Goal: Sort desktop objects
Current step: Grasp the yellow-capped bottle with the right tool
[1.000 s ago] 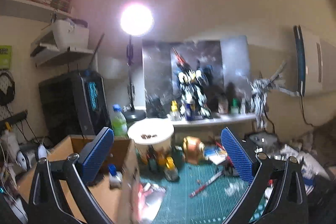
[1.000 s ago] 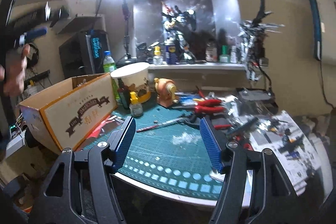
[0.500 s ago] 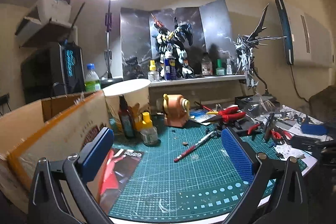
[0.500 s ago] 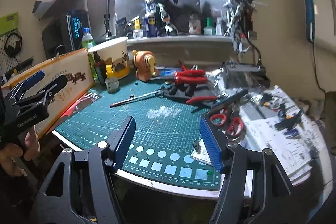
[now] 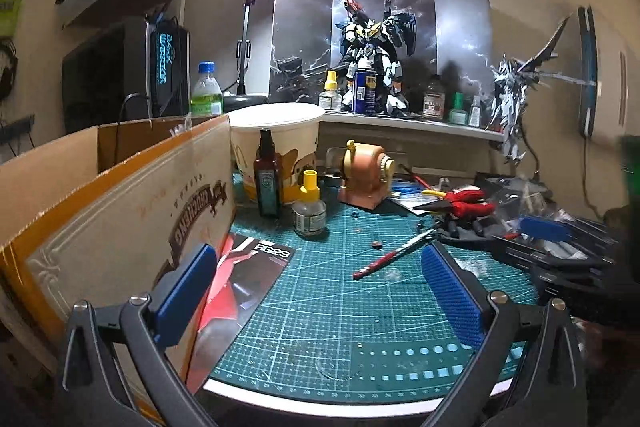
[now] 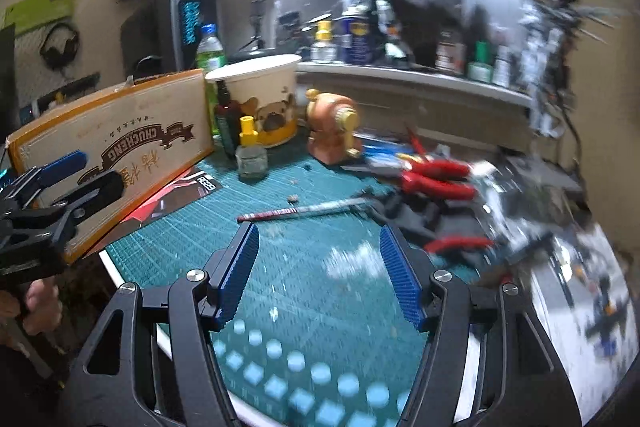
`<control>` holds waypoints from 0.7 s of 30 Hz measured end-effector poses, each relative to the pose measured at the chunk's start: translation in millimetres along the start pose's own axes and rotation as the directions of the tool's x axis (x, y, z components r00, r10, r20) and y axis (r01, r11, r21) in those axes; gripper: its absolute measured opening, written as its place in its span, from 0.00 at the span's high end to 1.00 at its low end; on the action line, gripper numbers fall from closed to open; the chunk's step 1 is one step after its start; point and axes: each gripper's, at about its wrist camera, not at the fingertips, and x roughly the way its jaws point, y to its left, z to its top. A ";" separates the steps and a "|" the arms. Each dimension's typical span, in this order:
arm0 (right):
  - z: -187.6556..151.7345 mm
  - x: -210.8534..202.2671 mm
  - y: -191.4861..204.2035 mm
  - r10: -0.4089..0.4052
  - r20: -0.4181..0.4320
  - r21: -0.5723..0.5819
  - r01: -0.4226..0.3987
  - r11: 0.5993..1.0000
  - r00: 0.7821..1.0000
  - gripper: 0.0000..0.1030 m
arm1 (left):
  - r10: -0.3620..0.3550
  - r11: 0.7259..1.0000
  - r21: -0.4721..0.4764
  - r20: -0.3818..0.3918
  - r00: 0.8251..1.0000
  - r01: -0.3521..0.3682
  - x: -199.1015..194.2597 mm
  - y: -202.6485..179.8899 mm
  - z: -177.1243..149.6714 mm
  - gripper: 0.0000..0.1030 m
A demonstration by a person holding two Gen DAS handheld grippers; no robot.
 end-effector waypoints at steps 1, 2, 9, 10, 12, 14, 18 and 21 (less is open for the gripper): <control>5.6 6.3 1.6 0.014 -0.004 -0.019 -0.014 1.000 1.000 0.41 | 0.002 1.000 -0.006 -0.002 1.000 -0.002 -2.8 -0.2 0.9 0.00; 12.3 13.7 3.7 0.031 -0.007 -0.041 -0.031 0.999 0.999 0.41 | 0.007 1.000 -0.012 -0.008 1.000 -0.007 -5.2 -0.9 2.1 0.00; 60.2 85.8 20.3 0.209 0.003 -0.110 -0.208 0.972 0.978 0.52 | 0.069 0.996 -0.049 0.014 0.998 -0.069 -23.8 -6.7 9.3 0.00; 65.5 97.4 24.9 0.231 0.008 -0.116 -0.229 0.967 0.973 0.52 | 0.073 0.996 -0.047 0.014 0.997 -0.072 -24.3 -6.7 9.5 0.00; 72.7 120.6 36.2 0.249 0.005 -0.135 -0.246 0.960 0.968 0.52 | 0.079 0.996 -0.042 0.008 0.997 -0.078 -24.2 -6.1 10.1 0.00; 79.8 145.4 46.8 0.257 -0.009 -0.140 -0.255 0.957 0.966 0.53 | 0.086 0.996 -0.040 0.009 0.996 -0.085 -23.8 -4.1 10.7 0.00; 86.5 186.9 61.5 0.266 -0.050 -0.128 -0.270 0.954 0.963 0.62 | 0.100 0.995 -0.033 0.015 0.995 -0.099 -24.5 -3.1 11.7 0.00; 85.9 206.9 62.5 0.260 -0.080 -0.107 -0.268 0.958 0.962 0.70 | 0.101 0.995 -0.023 0.008 0.995 -0.101 -23.8 -4.5 10.8 0.00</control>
